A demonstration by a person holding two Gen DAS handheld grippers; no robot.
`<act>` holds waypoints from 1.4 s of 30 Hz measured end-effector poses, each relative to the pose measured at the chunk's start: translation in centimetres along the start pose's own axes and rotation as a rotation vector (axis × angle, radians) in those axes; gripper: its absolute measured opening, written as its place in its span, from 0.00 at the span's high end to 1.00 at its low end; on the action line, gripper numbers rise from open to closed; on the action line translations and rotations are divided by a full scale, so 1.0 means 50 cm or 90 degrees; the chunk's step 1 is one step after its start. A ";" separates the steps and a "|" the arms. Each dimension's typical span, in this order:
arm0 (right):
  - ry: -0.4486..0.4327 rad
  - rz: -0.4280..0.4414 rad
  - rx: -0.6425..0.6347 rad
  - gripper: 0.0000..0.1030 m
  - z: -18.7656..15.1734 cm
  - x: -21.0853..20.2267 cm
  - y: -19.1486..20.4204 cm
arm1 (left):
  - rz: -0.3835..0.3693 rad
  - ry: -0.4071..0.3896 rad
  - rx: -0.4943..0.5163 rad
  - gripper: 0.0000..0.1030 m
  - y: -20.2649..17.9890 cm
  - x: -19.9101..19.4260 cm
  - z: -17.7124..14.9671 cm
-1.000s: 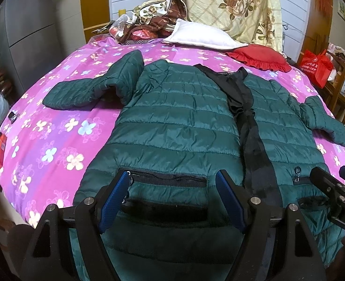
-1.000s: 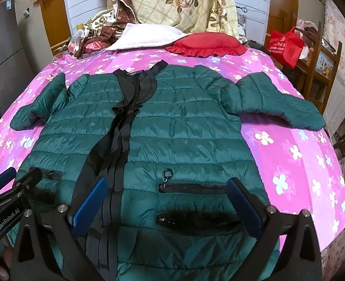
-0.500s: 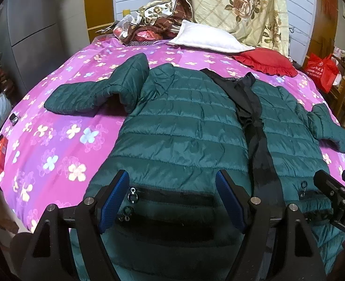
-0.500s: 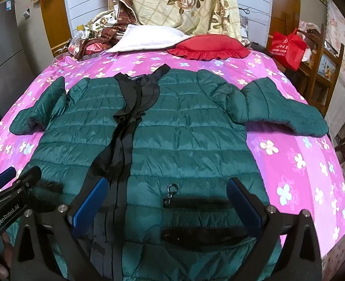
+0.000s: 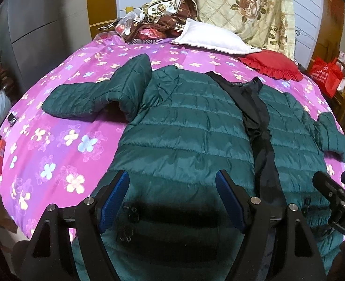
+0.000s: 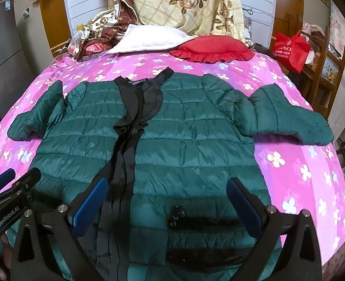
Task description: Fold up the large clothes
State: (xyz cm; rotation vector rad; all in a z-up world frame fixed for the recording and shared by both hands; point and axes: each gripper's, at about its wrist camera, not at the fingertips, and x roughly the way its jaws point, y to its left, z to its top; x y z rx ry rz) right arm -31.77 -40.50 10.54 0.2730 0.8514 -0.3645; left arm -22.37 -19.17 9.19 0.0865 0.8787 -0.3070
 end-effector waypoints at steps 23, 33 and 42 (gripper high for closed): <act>-0.002 0.009 -0.008 0.00 0.099 0.077 0.024 | 0.018 -0.029 0.005 0.46 0.012 0.050 0.106; 0.005 -0.001 -0.017 0.00 0.132 0.131 0.043 | 0.014 -0.031 0.006 0.46 0.019 0.091 0.146; 0.015 -0.002 -0.013 0.00 0.159 0.179 0.056 | 0.000 -0.031 -0.007 0.46 0.015 0.123 0.169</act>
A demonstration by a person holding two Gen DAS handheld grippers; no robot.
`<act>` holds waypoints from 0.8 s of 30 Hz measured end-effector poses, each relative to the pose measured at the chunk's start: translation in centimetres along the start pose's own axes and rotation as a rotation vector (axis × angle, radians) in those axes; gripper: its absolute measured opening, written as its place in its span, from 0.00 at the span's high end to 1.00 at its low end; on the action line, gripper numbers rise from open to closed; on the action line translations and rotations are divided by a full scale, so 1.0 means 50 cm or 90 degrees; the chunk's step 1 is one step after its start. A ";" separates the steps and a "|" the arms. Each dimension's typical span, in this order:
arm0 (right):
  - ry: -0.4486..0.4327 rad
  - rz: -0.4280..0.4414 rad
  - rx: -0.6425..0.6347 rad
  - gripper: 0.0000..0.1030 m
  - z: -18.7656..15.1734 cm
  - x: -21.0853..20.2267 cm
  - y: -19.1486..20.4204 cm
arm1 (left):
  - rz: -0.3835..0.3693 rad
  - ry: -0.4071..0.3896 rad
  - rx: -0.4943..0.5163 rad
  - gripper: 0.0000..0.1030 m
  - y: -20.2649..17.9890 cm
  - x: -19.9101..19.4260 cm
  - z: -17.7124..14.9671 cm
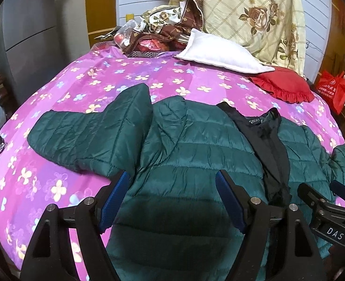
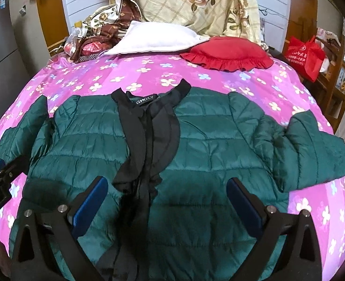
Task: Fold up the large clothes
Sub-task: 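Move the left gripper to the sleeve cuff nearest it and grasp it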
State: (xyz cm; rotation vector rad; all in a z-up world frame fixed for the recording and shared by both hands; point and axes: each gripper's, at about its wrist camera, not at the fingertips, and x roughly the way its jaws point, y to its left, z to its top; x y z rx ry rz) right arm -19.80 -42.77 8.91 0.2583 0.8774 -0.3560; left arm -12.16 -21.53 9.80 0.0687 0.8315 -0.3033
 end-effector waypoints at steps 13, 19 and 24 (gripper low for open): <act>0.015 -0.013 -0.005 0.00 0.012 0.052 0.003 | 0.005 0.011 -0.009 0.46 0.006 0.045 0.006; 0.019 -0.015 -0.010 0.00 0.014 0.068 0.007 | 0.008 0.007 -0.007 0.46 0.010 0.046 0.012; 0.023 -0.012 -0.014 0.00 0.016 0.073 0.010 | 0.015 -0.016 -0.013 0.46 0.031 0.027 0.024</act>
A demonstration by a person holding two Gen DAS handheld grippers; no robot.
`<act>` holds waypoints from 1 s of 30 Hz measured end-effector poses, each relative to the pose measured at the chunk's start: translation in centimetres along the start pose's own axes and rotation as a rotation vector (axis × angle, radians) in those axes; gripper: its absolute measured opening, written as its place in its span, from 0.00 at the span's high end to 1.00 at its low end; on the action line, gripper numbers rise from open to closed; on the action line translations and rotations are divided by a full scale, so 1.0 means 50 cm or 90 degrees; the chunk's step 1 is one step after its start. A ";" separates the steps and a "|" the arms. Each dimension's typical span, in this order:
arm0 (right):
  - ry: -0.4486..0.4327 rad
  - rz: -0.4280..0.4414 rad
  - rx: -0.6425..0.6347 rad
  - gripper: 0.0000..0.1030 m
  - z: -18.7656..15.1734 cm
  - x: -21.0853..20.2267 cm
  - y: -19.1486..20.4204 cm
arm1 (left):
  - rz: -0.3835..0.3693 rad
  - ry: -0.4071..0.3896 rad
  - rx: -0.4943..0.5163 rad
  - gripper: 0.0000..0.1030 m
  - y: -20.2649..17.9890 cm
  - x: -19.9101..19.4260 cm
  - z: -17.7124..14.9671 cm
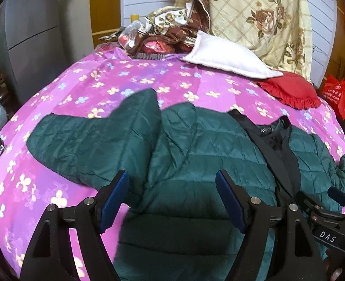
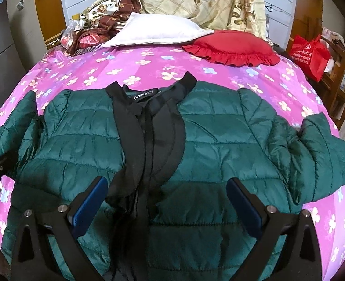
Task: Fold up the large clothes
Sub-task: 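Move the left gripper to the sleeve cuff nearest it and grasp it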
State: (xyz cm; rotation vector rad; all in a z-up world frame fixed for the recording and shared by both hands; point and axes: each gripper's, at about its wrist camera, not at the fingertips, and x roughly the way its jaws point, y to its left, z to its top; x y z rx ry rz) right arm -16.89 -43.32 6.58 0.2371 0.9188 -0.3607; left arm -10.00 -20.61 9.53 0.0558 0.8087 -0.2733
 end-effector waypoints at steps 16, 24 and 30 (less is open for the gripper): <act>-0.003 0.008 -0.025 0.00 0.007 -0.009 0.030 | 0.081 -0.057 -0.057 0.46 0.194 -0.046 0.059; -0.004 0.014 -0.023 0.00 0.007 -0.018 0.030 | 0.145 -0.007 -0.228 0.46 0.425 0.038 0.057; 0.001 0.015 -0.029 0.00 0.005 -0.015 0.038 | 0.190 0.016 -0.338 0.46 0.550 0.111 0.033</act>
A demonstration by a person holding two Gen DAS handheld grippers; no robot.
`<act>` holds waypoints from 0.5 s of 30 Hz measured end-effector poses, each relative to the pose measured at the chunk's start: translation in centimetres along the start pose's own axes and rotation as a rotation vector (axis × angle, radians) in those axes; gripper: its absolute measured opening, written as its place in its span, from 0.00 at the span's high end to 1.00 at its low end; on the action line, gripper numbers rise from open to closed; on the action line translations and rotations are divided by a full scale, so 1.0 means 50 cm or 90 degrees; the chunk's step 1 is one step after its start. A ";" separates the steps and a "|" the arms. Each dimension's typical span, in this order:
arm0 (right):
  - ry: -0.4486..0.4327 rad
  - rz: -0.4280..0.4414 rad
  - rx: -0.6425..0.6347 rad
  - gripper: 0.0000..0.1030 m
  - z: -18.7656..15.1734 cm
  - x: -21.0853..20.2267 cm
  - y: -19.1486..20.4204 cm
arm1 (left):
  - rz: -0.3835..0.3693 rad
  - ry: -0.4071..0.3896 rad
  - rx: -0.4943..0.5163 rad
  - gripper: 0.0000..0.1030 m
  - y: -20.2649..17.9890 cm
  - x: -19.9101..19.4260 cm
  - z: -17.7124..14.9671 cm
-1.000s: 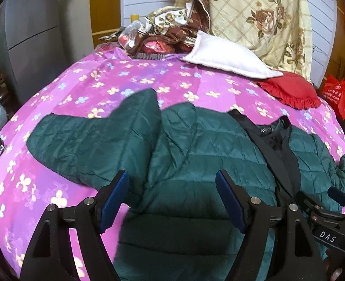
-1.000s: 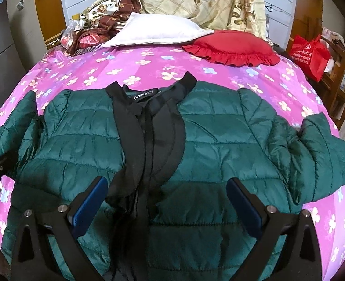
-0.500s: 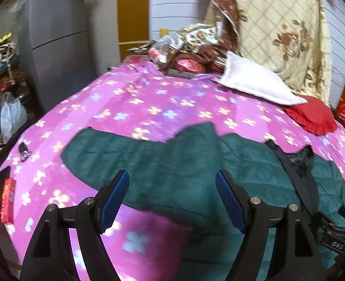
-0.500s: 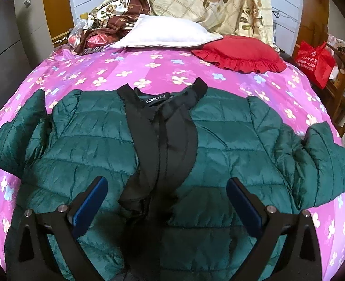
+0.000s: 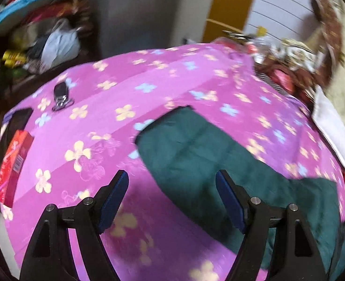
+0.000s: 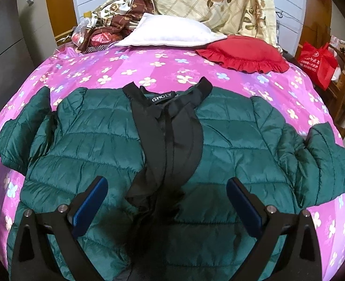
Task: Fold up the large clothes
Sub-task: 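Move the left gripper to the sleeve cuff nearest it and grasp it, then lift the sleeve with the left gripper, lay it across the jacket body, release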
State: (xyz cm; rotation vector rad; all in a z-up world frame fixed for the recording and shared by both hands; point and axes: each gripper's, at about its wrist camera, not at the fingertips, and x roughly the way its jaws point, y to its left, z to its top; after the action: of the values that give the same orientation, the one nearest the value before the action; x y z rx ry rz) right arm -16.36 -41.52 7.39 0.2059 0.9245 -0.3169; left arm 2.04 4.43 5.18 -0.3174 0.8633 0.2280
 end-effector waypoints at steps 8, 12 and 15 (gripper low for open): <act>0.001 0.001 -0.001 0.00 -0.001 0.001 0.001 | 0.035 0.033 -0.024 0.46 0.023 0.087 0.019; 0.008 0.003 0.001 0.00 -0.002 0.008 0.000 | 0.025 0.047 -0.036 0.58 0.028 0.112 0.023; 0.015 -0.003 0.000 0.00 -0.003 0.015 0.001 | 0.014 0.031 -0.030 0.74 0.026 0.117 0.025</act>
State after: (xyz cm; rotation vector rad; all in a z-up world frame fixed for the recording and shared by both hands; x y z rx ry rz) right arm -16.04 -41.57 6.71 0.2075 0.9480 -0.3185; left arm 6.20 6.50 1.15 -0.3583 0.9107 0.2623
